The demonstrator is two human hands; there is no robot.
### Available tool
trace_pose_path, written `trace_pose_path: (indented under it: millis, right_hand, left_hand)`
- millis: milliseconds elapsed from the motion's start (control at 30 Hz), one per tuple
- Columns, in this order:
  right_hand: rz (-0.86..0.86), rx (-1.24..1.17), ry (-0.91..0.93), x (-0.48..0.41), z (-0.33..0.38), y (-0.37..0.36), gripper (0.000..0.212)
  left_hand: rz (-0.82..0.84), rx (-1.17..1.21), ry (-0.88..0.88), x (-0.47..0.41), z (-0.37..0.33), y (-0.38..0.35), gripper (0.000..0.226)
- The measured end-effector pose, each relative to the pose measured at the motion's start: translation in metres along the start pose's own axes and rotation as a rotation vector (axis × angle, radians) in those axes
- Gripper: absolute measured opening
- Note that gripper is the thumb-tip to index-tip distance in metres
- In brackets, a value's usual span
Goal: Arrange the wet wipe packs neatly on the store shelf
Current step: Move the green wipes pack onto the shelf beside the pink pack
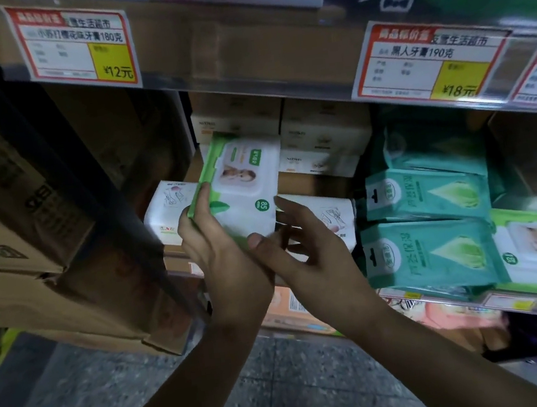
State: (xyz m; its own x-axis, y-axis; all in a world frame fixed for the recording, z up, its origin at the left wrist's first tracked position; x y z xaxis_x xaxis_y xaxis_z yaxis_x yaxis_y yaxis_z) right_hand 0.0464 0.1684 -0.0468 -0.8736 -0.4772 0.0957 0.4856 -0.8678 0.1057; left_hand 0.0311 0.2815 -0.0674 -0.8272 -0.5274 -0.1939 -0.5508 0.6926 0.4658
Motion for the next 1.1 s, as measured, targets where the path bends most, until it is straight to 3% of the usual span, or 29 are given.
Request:
trace_pose_path:
  millis: [333, 667, 900, 967, 1100]
  right_hand:
    - [0.081, 0.004, -0.036, 0.004, -0.005, 0.004, 0.059]
    - [-0.077, 0.093, -0.04, 0.002, -0.01, 0.023, 0.055]
    - [-0.122, 0.067, -0.013, -0.004, 0.004, 0.048, 0.051]
    - [-0.126, 0.043, -0.017, -0.005, 0.007, 0.054, 0.056]
    - [-0.085, -0.045, -0.032, -0.001, 0.013, 0.062, 0.087]
  left_hand:
    - [0.036, 0.128, -0.038, -0.019, 0.009, 0.014, 0.094]
    - [0.049, 0.227, -0.054, -0.042, 0.011, 0.045, 0.07]
    - [0.113, 0.611, 0.093, -0.033, 0.009, 0.07, 0.061]
    - [0.151, 0.751, 0.118, -0.03, 0.004, 0.075, 0.057]
    - [0.24, 0.886, 0.138, -0.027, -0.01, 0.078, 0.053]
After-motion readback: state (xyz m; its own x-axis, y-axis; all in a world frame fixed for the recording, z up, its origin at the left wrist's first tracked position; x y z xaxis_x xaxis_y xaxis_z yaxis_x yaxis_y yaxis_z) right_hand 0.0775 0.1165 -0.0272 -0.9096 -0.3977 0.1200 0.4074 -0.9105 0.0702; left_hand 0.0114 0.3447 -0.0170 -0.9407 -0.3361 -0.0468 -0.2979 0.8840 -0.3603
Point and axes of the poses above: each hand's wrist, its own x-axis away from the middle knuckle, its own y-axis out of the back of the hand, z = x × y, the point moved 2 cm from there along -x, towards the middle knuckle, and after that the axes turned 9 degrees about z, right-handed, at the moved point
